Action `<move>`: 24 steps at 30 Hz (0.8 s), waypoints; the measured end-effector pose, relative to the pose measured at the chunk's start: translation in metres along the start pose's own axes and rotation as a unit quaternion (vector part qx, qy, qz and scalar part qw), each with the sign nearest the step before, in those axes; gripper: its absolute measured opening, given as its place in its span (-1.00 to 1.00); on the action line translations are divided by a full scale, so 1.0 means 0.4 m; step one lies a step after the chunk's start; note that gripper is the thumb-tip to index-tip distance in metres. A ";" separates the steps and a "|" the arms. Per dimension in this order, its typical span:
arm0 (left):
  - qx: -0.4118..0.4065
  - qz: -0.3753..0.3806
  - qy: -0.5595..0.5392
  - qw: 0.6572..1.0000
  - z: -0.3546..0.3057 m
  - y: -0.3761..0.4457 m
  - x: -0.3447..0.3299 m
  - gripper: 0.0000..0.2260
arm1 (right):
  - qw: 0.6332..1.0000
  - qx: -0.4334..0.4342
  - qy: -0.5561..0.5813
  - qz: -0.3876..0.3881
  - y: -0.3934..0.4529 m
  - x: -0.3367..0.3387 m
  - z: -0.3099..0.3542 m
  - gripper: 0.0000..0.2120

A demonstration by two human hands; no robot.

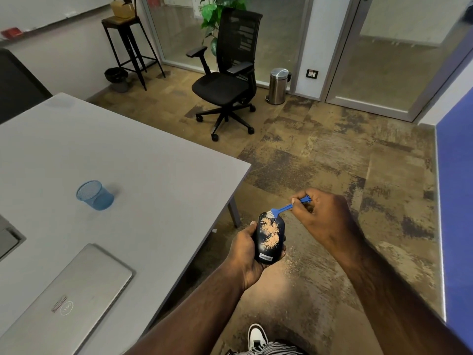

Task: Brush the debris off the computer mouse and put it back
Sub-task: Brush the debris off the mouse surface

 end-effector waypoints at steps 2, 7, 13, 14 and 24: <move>0.003 -0.002 -0.002 1.000 0.000 0.000 0.001 -0.48 | 1.000 -0.011 -0.028 -0.002 0.006 0.000 -0.003 -0.89; -0.004 -0.008 0.008 1.000 -0.001 0.000 0.004 -0.48 | 1.000 0.001 0.008 -0.013 0.008 0.012 0.000 -0.92; 0.003 -0.008 -0.002 1.000 0.000 -0.002 -0.001 -0.47 | 0.999 -0.003 -0.039 -0.008 0.013 0.010 -0.005 -0.89; 0.002 -0.007 -0.002 1.000 0.001 -0.003 -0.002 -0.47 | 1.000 -0.003 -0.026 -0.014 0.013 0.013 -0.007 -0.90; -0.001 -0.003 0.000 1.000 -0.009 -0.009 -0.006 -0.46 | 1.000 0.007 0.004 -0.021 0.000 0.027 -0.028 -0.91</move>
Point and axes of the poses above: each hand's wrist, its own y-axis towards the middle knuckle, its own x-axis out of the back of the hand, z = x × y, the point moved 1 cm from there along y, towards the middle knuckle, and after that the axes turned 12 degrees about -z, right-handed, at the moved point
